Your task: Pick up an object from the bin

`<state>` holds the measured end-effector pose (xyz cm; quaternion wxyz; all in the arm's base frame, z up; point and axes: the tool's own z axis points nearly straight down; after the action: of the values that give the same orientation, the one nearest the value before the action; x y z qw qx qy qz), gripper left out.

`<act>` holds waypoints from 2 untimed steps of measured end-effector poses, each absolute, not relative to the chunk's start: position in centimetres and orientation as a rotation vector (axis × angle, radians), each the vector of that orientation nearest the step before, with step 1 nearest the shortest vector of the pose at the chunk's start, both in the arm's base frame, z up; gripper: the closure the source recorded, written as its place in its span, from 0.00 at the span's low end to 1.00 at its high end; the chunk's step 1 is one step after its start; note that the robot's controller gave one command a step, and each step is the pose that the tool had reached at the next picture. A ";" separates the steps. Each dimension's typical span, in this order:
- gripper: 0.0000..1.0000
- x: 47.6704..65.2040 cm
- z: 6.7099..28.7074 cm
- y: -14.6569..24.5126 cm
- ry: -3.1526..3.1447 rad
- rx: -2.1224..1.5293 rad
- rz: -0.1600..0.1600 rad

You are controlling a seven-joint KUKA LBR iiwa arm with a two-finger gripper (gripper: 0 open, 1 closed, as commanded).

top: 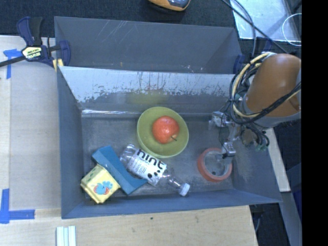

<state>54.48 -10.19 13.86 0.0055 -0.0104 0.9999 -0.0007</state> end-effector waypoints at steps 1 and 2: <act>0.00 56.6 20.3 -8.6 3.102 -0.366 -0.004; 0.00 54.1 12.7 -12.4 3.129 -0.075 -0.004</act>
Offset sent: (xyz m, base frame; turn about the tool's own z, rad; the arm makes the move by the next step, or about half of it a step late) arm -0.0199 -0.0472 -0.0608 0.0963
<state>54.15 -12.43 12.74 0.0058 -0.0238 0.9997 -0.0013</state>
